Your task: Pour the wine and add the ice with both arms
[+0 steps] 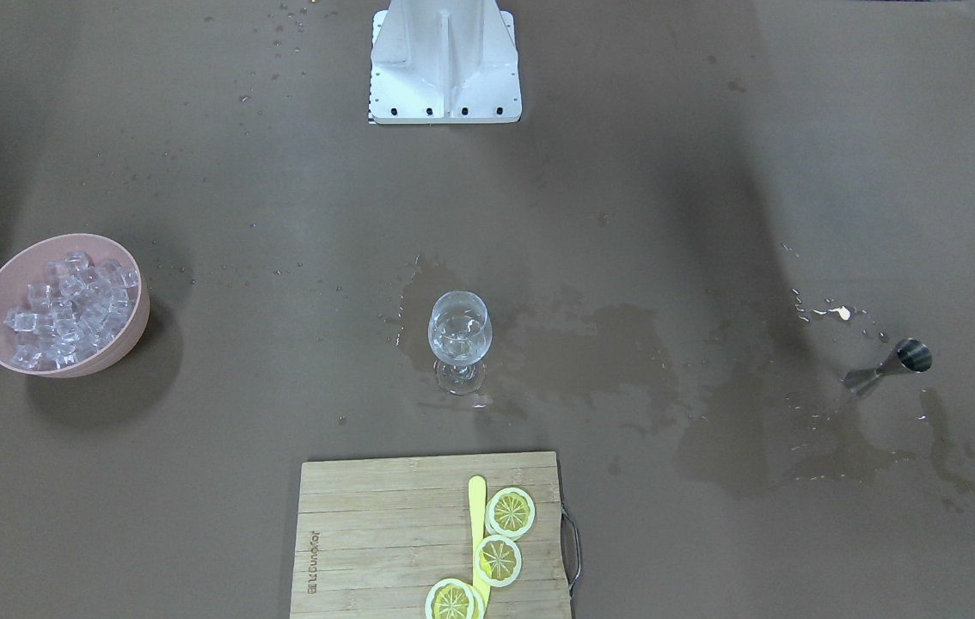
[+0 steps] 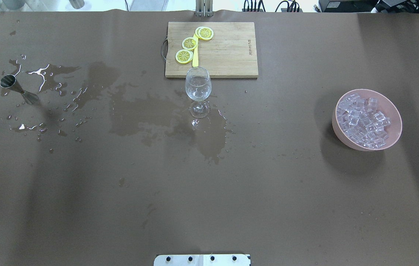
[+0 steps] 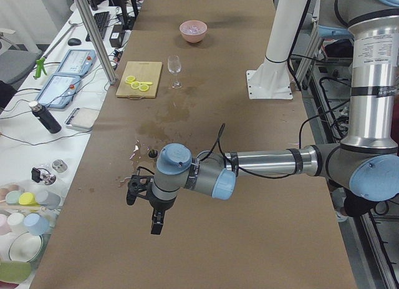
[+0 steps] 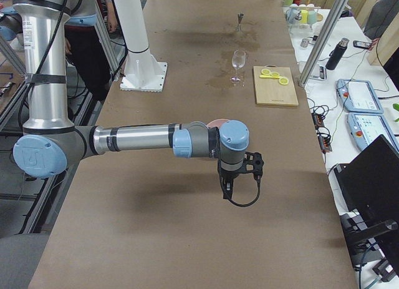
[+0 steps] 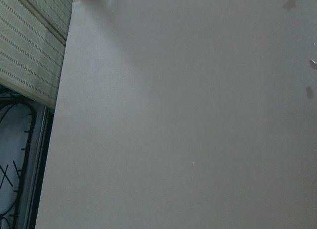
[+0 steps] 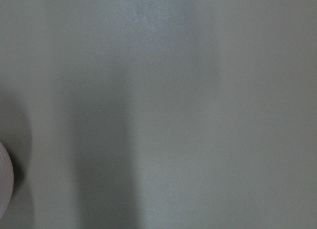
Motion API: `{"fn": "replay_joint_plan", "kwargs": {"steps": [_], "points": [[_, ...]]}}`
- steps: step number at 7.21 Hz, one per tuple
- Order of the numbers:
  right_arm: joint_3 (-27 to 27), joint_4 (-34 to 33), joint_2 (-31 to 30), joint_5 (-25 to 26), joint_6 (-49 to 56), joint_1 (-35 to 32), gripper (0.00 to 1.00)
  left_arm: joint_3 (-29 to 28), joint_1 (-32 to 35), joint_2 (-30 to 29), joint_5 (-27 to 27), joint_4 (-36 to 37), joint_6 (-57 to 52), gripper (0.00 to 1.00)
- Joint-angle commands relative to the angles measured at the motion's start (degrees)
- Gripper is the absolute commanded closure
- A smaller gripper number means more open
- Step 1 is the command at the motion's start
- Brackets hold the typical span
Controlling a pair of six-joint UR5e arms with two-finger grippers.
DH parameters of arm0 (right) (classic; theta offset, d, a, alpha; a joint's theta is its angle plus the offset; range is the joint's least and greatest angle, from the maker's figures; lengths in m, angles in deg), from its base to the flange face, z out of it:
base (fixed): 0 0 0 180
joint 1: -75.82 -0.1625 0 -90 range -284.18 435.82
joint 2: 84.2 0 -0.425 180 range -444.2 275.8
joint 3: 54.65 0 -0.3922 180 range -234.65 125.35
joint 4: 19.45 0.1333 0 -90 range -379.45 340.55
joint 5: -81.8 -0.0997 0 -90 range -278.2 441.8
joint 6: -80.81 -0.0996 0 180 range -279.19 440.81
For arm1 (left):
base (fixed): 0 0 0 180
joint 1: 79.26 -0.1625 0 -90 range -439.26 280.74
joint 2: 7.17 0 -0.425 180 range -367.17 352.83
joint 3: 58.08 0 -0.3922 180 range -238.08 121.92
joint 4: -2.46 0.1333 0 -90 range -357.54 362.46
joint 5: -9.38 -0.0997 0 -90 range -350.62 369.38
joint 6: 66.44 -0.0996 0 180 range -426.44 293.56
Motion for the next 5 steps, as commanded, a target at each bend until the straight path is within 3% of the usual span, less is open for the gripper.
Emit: {"fn": "replay_joint_plan", "kwargs": {"steps": [1, 5], "points": [[0.1, 0.0, 0.1, 0.0, -0.1, 0.0, 0.0, 0.1, 0.0, 0.1, 0.0, -0.1, 0.0, 0.02], [-0.5, -0.1, -0.2, 0.3, -0.7, -0.3, 0.0, 0.1, 0.0, 0.1, 0.0, 0.0, 0.1, 0.02]]}}
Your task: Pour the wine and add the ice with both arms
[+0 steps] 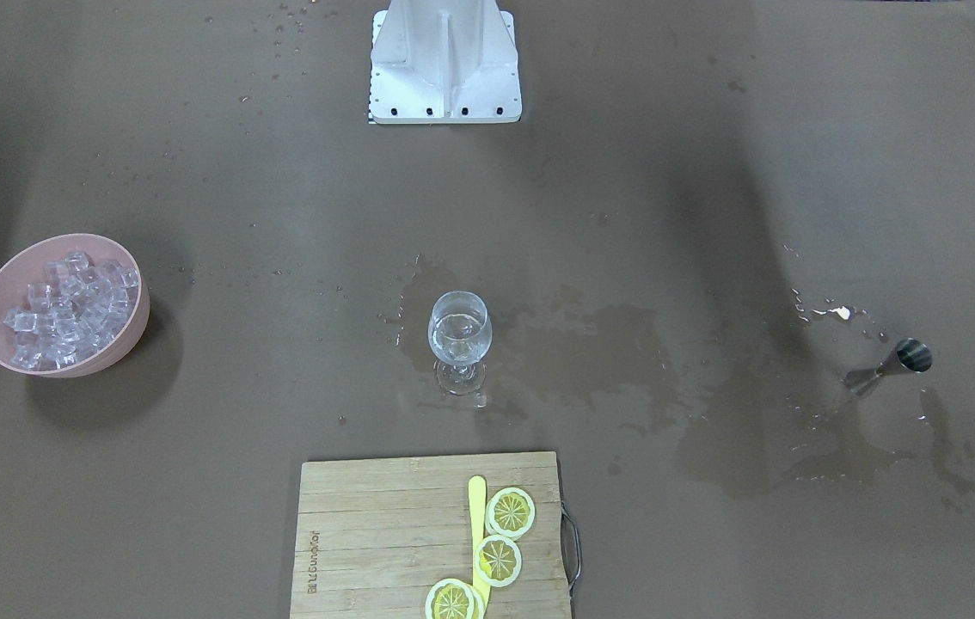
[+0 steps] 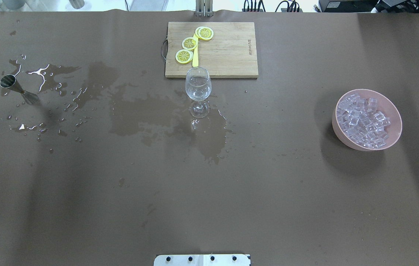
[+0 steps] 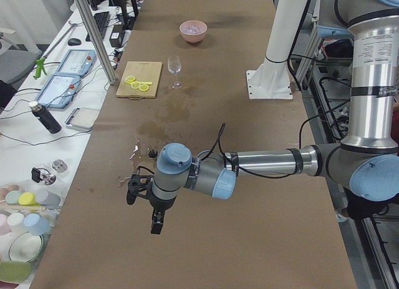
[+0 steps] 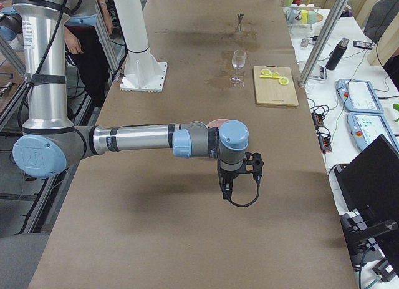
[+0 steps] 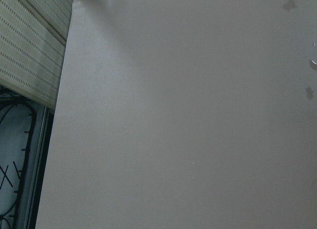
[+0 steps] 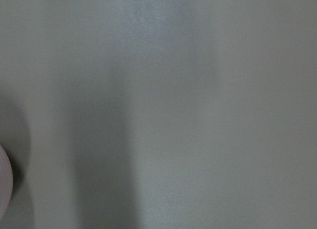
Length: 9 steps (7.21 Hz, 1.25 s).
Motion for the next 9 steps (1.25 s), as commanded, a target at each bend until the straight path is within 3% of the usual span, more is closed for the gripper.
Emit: {"fn": "replay_joint_plan", "kwargs": {"steps": [1, 3, 5, 9], "points": [[-0.4, 0.0, 0.4, 0.0, -0.2, -0.3, 0.0, -0.1, -0.1, -0.1, 0.0, 0.0, 0.0, 0.02], [-2.7, -0.3, 2.0, 0.1, -4.3, 0.7, 0.0, -0.8, -0.1, -0.4, -0.1, 0.0, 0.0, 0.02], [-4.7, -0.5, 4.0, 3.5, -9.6, 5.6, 0.0, -1.0, -0.1, -0.5, -0.2, 0.0, 0.1, 0.02], [-7.2, -0.5, 8.7, 3.7, -23.8, 14.5, 0.0, 1.0, 0.1, -1.5, -0.7, -0.2, -0.1, 0.02]]}}
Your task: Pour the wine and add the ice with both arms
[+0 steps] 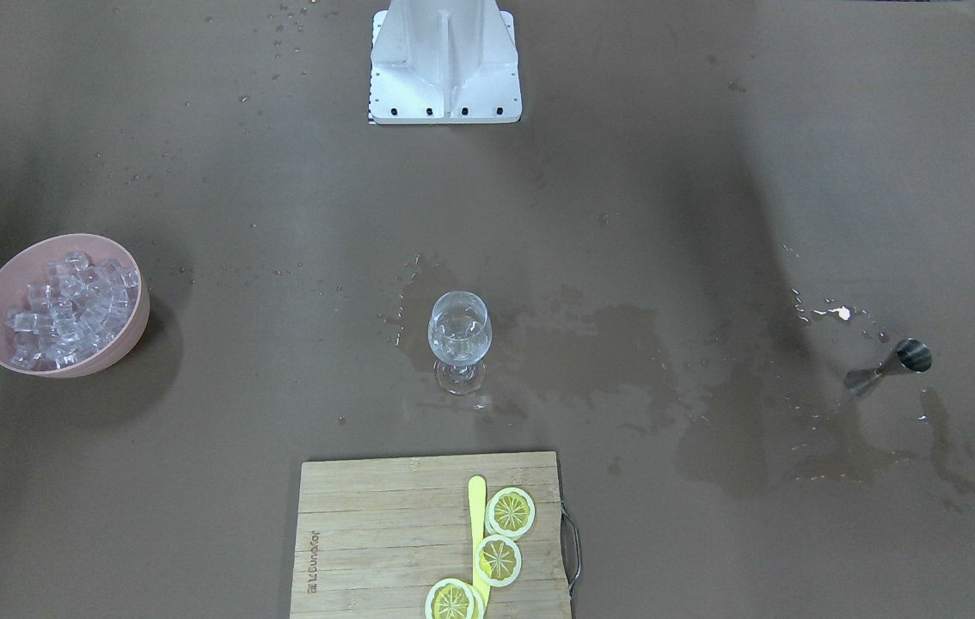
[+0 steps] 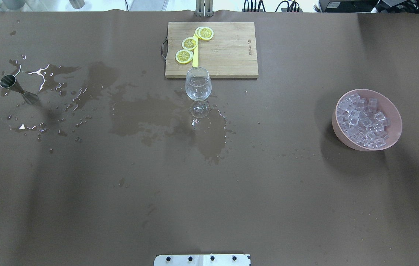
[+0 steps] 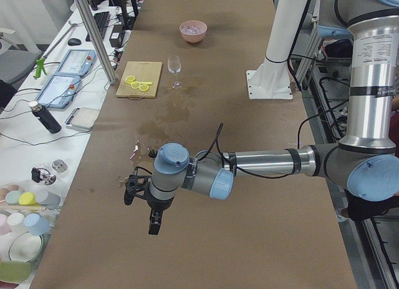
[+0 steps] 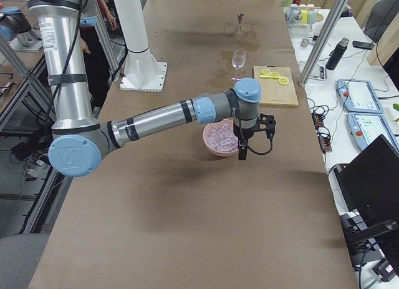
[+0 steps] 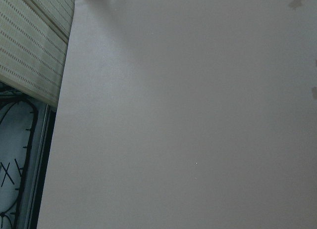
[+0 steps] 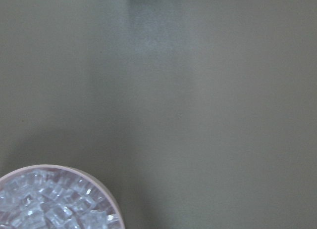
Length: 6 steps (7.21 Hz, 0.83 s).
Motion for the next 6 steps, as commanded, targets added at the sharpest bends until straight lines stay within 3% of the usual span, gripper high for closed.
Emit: {"fn": "replay_joint_plan", "kwargs": {"steps": [1, 4, 6], "points": [[-1.1, 0.2, 1.1, 0.7, -5.4, 5.6, 0.0, 3.8, 0.0, 0.0, 0.3, -0.5, 0.0, 0.02], [-0.9, -0.1, 3.3, 1.5, -11.3, 11.3, 0.0, 10.3, -0.3, 0.6, 8.9, -0.5, 0.0, 0.02], [-0.5, 0.2, 3.3, 1.8, -15.7, 15.7, 0.0, 10.2, -0.4, 1.4, 9.5, -3.9, 2.1, 0.02]]}}
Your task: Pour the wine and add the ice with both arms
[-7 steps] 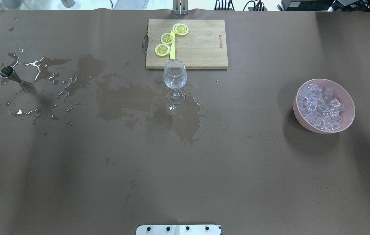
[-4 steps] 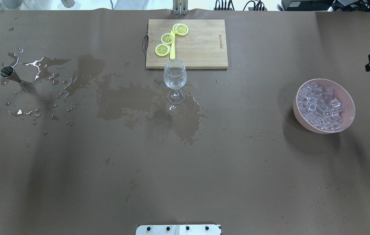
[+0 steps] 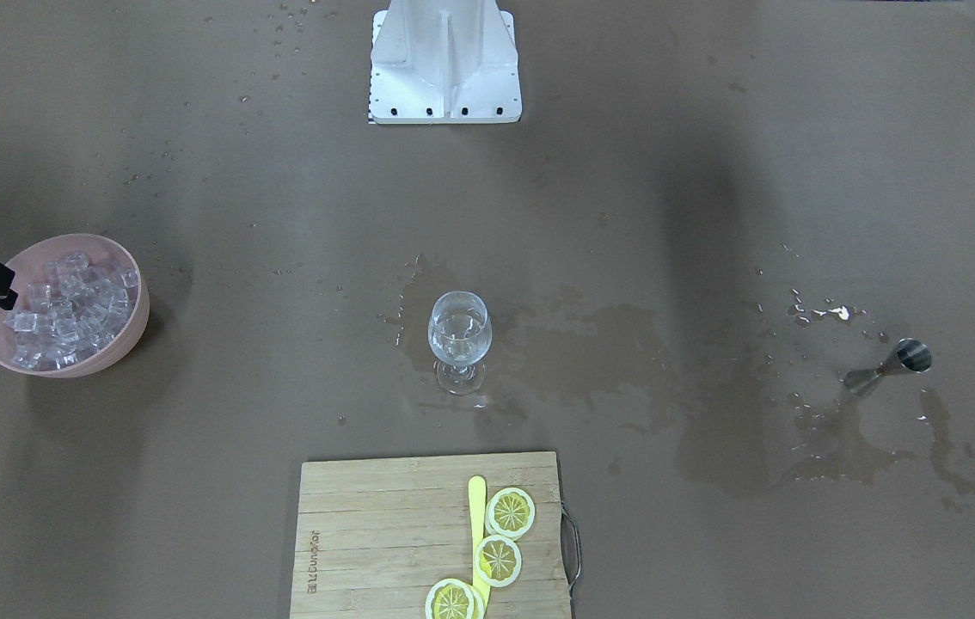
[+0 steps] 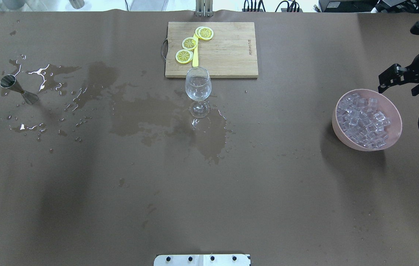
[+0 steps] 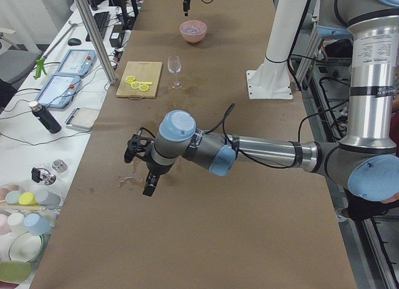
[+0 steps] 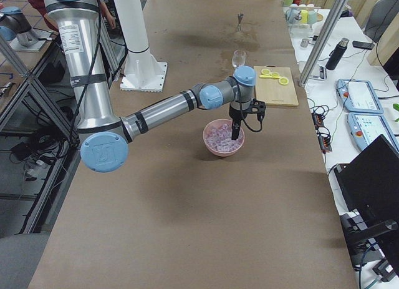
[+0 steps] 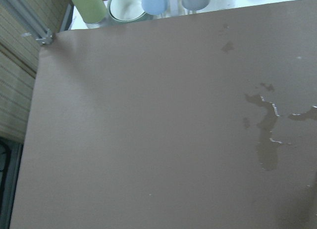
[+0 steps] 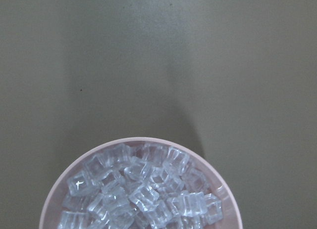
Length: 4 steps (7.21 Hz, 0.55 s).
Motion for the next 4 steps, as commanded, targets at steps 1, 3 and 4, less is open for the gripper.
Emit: {"fn": "replay_joint_plan", "kwargs": {"steps": [1, 3, 4], "points": [[0.4, 0.1, 0.2, 0.1, -3.6, 3.4, 0.02, -0.9, -0.6, 0.3, 0.9, -6.4, 5.1, 0.02], [0.7, 0.2, -0.3, 0.2, -3.8, 4.2, 0.02, -7.4, -5.2, 1.1, 0.7, -21.3, 12.6, 0.02], [1.4, 0.2, -0.4, 0.5, -4.0, 6.6, 0.04, -13.2, -6.9, 1.1, 0.7, -32.2, 17.3, 0.02]]}}
